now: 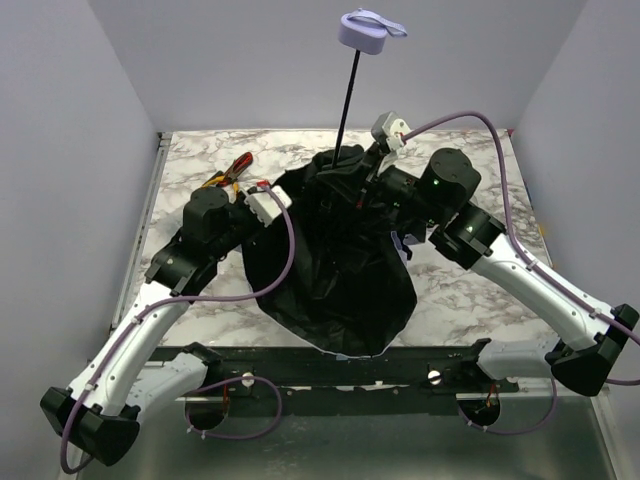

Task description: Open the umbrella

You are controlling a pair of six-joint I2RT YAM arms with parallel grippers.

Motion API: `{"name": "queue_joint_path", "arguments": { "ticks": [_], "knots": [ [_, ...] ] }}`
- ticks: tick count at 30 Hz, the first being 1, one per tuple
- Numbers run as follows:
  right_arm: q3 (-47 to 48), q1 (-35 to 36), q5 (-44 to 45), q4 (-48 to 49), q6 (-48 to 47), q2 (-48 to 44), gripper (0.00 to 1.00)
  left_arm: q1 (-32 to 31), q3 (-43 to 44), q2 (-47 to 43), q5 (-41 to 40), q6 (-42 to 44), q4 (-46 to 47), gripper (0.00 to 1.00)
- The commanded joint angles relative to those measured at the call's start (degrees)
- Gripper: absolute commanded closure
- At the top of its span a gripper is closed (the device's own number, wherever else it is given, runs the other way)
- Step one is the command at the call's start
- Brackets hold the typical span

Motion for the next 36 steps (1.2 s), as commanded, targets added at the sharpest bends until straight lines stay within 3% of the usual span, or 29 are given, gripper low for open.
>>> {"name": "queue_joint_path", "arguments": {
  "ticks": [1, 4, 8, 13, 15, 18, 21, 28, 31, 36],
  "knots": [
    [2.82, -0.45, -3.34, 1.06, 0.37, -1.73, 1.0, 5.03, 0.36, -1.05, 4.33, -7.55, -6.2, 0.66],
    [2.02, -0.48, -3.27, 0.73, 0.18, -2.02, 1.0, 6.11, 1.86, -2.74, 9.65, -11.09, -6.73, 0.58],
    [2.26, -0.56, -0.4, -0.85, -2.43, -2.3, 1.0, 8.21, 4.7, -0.56, 6.32, -14.21, -11.69, 0.54],
    [2.28, -0.51, 1.36, -2.58, -5.1, -2.37, 1.0, 15.55, 5.41, -0.44, 4.37, -17.41, -12.74, 0.42],
    [1.86, -0.56, 1.11, -2.65, -5.69, -2.28, 1.0, 18.14, 7.49, -0.86, 9.31, -19.37, -12.67, 0.41],
    [1.25, -0.54, -0.88, -2.59, -5.78, -1.95, 1.0, 19.59, 10.74, -2.88, 23.1, -23.25, -8.79, 0.4],
    [0.69, -0.56, -2.39, -1.3, -4.5, -1.37, 1.0, 19.26, 11.8, -4.14, 31.69, -34.51, 0.8, 0.45],
    [0.91, -0.47, -2.83, 3.08, -2.42, 0.6, 1.0, 16.89, 16.34, 2.85, 34.32, -54.51, 5.52, 0.65],
    [1.19, -0.45, -2.59, 4.12, -1.64, 1.39, 1.0, 14.69, 15.68, 4.31, 34.06, -58.62, 7.03, 0.69],
    [1.73, -0.46, -4.17, 5.27, -0.6, 2.39, 1.0, 8.8, 14.91, 6.18, 30.7, -58.01, 7.31, 0.7]
  ]
}}
